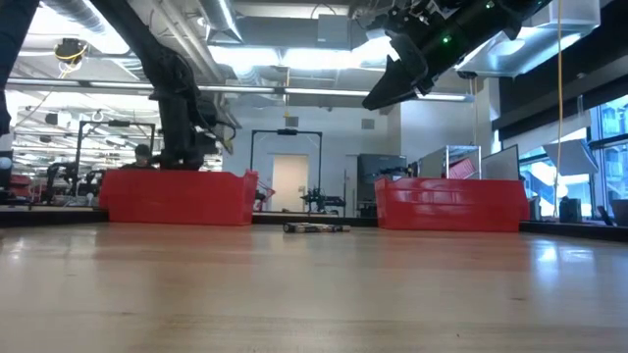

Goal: Sort batteries
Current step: Put the small black battery into the right red bin

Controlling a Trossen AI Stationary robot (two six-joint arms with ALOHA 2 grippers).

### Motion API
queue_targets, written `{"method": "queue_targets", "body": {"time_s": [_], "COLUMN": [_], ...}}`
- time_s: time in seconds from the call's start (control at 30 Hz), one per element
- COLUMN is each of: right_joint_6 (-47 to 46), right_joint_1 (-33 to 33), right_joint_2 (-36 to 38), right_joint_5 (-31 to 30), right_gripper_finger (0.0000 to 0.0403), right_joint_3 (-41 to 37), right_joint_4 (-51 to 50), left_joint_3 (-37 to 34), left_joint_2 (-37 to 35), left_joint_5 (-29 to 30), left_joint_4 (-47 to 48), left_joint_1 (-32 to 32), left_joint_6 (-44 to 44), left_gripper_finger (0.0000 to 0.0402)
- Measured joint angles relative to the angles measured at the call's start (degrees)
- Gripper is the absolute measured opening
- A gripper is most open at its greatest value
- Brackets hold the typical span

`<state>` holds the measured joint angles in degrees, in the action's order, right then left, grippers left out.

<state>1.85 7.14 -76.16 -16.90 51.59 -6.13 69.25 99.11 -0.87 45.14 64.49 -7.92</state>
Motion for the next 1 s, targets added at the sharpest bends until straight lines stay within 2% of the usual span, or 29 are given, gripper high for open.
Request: {"method": "queue_targets", "body": {"time_s": [0.2, 0.37, 0.53, 0.8, 1.0], "right_joint_6": [0.0, 0.0, 0.0, -1.9, -2.2], "right_joint_1": [0.0, 0.0, 0.0, 0.0, 0.0], "right_joint_2": [0.0, 0.0, 0.0, -0.7, -5.6], "right_joint_5": [0.0, -0.1, 0.0, 4.4, 7.5], "right_gripper_finger": [0.0142, 0.0142, 0.0142, 0.0142, 0.0142], "right_joint_3": [0.0, 0.0, 0.0, 0.0, 0.0], "right_joint_4": [0.0, 0.0, 0.1, 2.0, 7.8], "left_joint_3": [1.5, 1.5, 0.1, -15.1, -29.2], "left_joint_2": [-7.9, -17.9, -28.2, -46.8, -56.5], "left_joint_5": [0.0, -0.2, -0.4, -0.5, -0.3], "left_joint_4": [0.7, 0.6, -1.4, -16.0, -28.7], "left_joint_1": [-0.1, -1.4, -5.8, -19.5, -31.3], "left_joint_6": [0.1, 0.1, 1.3, 7.6, 13.7], "left_gripper_finger": [0.0172, 0.0166, 0.0156, 0.0138, 0.0128]}}
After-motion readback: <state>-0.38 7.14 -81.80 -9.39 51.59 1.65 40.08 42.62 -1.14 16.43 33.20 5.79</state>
